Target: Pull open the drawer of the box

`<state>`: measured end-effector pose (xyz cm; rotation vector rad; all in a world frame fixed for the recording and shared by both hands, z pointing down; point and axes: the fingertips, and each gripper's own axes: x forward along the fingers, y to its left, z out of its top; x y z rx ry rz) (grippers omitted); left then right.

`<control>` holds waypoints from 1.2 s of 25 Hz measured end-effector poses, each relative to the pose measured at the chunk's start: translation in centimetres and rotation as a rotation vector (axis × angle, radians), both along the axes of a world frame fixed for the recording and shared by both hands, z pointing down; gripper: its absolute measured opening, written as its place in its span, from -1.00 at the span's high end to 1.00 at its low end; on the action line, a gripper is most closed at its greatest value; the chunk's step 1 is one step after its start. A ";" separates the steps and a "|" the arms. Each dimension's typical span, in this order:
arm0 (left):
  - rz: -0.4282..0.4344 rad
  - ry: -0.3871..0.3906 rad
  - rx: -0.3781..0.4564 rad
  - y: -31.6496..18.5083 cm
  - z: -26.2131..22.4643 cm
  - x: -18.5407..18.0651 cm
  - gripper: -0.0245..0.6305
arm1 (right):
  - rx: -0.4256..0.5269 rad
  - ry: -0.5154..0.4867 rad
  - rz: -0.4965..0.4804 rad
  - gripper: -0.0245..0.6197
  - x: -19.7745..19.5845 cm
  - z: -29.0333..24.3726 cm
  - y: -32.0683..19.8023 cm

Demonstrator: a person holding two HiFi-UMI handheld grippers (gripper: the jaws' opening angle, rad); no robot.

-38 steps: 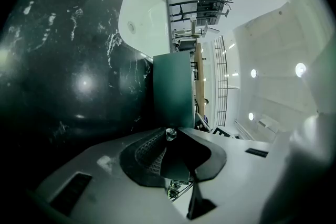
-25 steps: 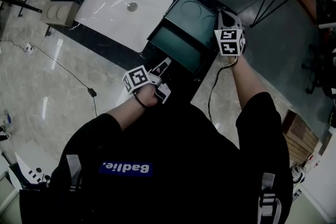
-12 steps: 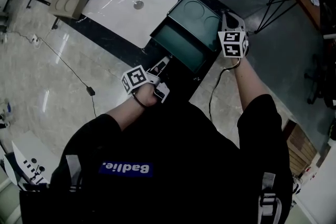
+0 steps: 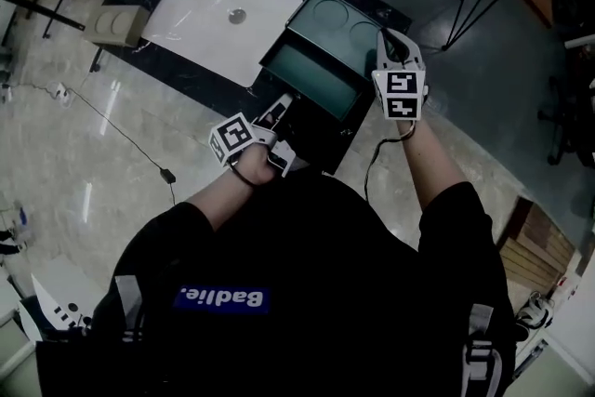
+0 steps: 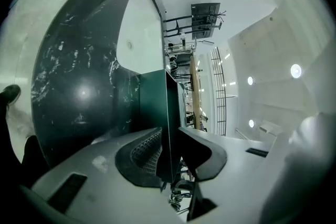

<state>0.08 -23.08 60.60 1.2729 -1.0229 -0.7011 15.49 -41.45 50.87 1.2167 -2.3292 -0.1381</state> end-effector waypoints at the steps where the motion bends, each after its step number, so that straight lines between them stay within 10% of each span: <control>1: 0.015 0.000 0.010 0.0 -0.2 -0.2 0.71 | -0.003 -0.014 0.006 0.92 -0.4 -0.3 0.9; 20: 0.438 -0.120 0.307 7.0 -8.6 -7.4 0.71 | -0.005 -0.206 0.384 0.92 -6.4 -4.7 20.5; 30: 0.665 -0.203 0.505 12.7 -11.8 -5.4 0.71 | -0.047 -0.228 0.477 0.92 -8.4 -4.7 30.9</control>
